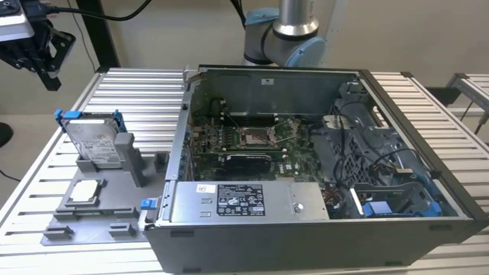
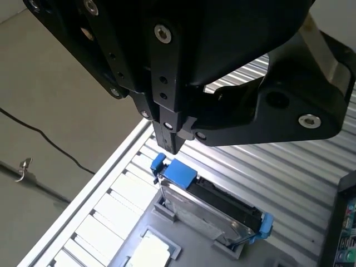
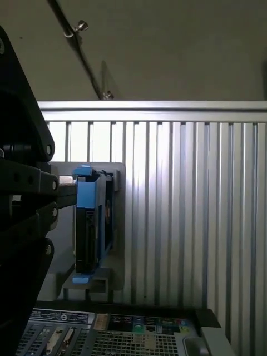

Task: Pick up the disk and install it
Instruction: 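Reach for the disk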

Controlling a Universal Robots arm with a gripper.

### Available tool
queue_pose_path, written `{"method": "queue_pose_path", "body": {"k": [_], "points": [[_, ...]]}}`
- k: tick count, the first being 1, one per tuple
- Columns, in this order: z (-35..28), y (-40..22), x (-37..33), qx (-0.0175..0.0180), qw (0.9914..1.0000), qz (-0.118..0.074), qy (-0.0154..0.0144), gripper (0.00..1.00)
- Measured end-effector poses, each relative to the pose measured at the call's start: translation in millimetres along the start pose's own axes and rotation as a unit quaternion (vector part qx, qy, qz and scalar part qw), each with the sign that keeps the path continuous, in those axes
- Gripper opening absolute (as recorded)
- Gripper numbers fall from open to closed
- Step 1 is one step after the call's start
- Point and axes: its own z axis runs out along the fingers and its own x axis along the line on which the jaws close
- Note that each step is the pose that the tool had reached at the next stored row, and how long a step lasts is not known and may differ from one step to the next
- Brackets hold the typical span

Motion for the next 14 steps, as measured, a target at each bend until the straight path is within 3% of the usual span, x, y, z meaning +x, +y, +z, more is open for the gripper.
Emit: {"method": "queue_pose_path", "body": {"k": [6,14], "points": [[-0.1,-1.3,0.0,0.0022,1.0,-0.001,0.0001,0.0],[0.0,-1.3,0.1,0.0023,1.0,-0.002,0.0001,0.0]]}}
